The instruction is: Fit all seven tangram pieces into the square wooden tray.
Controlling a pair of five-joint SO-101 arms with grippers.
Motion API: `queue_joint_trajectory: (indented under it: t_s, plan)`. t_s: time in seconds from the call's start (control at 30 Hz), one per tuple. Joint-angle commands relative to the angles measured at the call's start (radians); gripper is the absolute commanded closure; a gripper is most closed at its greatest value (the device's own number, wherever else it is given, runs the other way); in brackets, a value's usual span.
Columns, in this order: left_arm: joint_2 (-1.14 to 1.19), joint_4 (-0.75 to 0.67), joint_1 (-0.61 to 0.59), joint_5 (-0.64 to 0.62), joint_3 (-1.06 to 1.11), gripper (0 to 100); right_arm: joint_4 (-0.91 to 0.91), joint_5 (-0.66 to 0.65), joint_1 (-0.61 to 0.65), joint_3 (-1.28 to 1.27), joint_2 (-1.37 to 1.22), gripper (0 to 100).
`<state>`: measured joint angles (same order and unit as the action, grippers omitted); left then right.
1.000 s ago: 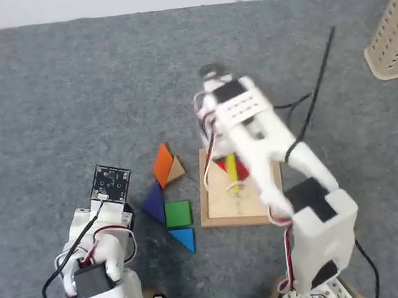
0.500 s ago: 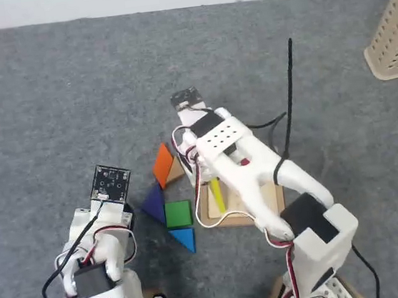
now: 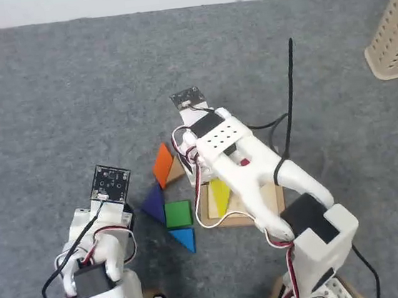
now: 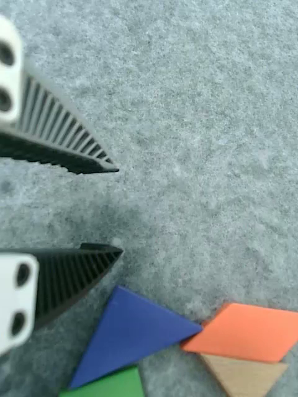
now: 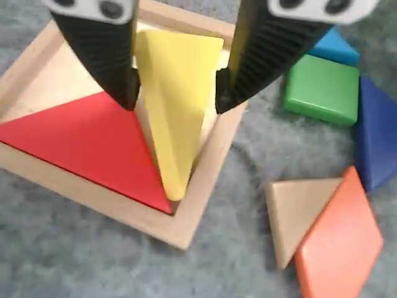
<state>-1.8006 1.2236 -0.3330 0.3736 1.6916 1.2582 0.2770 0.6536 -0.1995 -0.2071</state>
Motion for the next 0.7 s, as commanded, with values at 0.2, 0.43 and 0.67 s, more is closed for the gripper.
queue_joint_trajectory:
  t_s: [0.2, 0.43, 0.67]
  plan:
    - [-0.020, 0.003, -0.006, 0.008, -0.007, 82, 0.093, 0.017, -0.145, 0.057, 0.081, 88.7]
    - [-0.020, 0.003, -0.006, 0.008, -0.007, 82, 0.051, -0.104, -0.143, 0.035, 0.111, 98.9]
    - [-0.020, 0.003, -0.006, 0.008, -0.007, 82, -0.104, -0.209, -0.136, -0.180, 0.257, 99.3]
